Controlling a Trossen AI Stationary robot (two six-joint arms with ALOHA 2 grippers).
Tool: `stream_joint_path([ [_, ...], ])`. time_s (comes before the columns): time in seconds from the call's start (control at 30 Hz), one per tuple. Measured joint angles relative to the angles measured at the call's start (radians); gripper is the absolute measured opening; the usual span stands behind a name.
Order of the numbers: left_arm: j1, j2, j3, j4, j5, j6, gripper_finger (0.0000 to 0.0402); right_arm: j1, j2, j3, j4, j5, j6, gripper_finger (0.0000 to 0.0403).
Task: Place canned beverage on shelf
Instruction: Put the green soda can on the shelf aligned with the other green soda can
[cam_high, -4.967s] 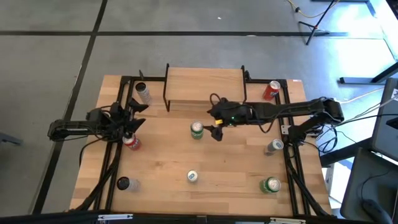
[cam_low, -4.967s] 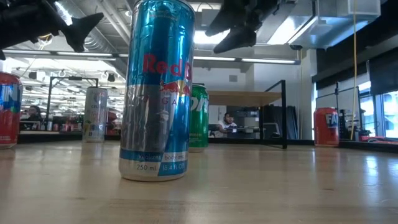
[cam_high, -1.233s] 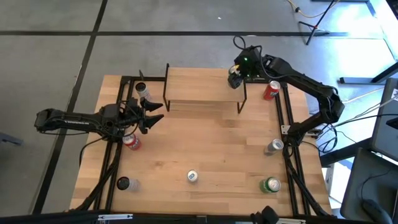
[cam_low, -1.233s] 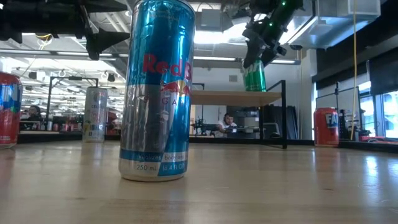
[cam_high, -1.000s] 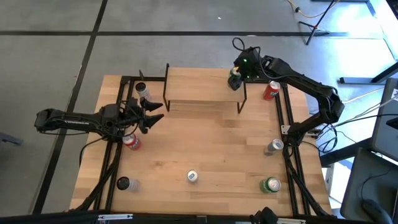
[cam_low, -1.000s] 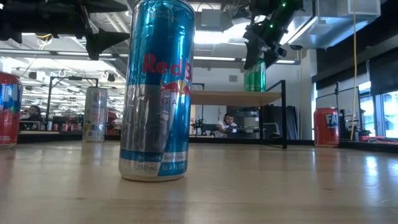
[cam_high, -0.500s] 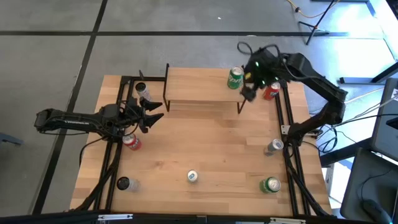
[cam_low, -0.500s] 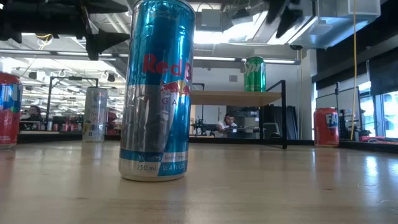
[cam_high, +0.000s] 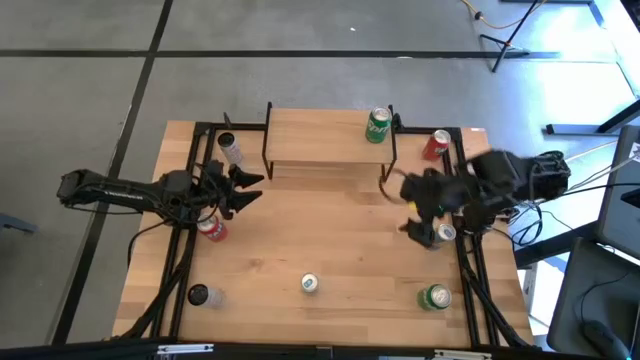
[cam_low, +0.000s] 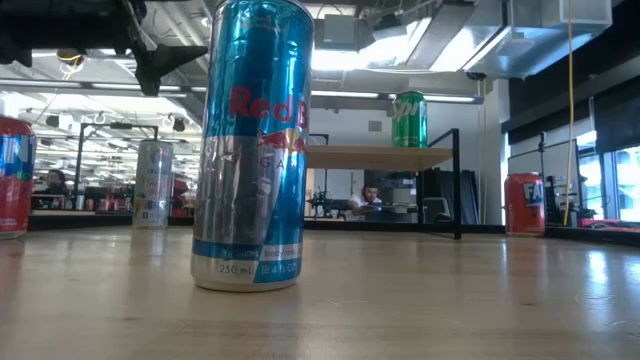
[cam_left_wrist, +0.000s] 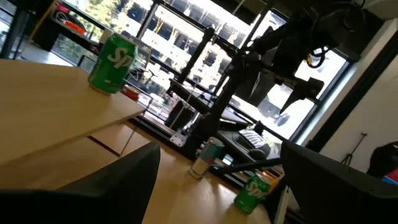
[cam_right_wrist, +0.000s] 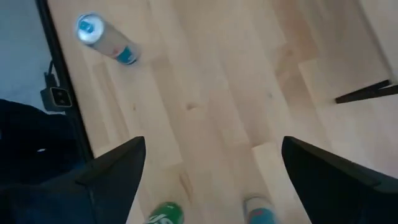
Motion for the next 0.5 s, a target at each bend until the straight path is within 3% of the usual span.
stream_joint_path([
  [0.13, -0.052, 0.054, 0.055, -0.002, -0.038, -0.02, 0.0327, 0.164, 0.0, -0.042, -0.012, 0.072, 0.165, 0.0362],
  [0.5, -0.166, 0.343, 0.334, -0.062, -0.059, 0.11, 0.0327, 0.546, 0.002, -0.293, 0.085, 0.056, 0.661, 0.0363],
])
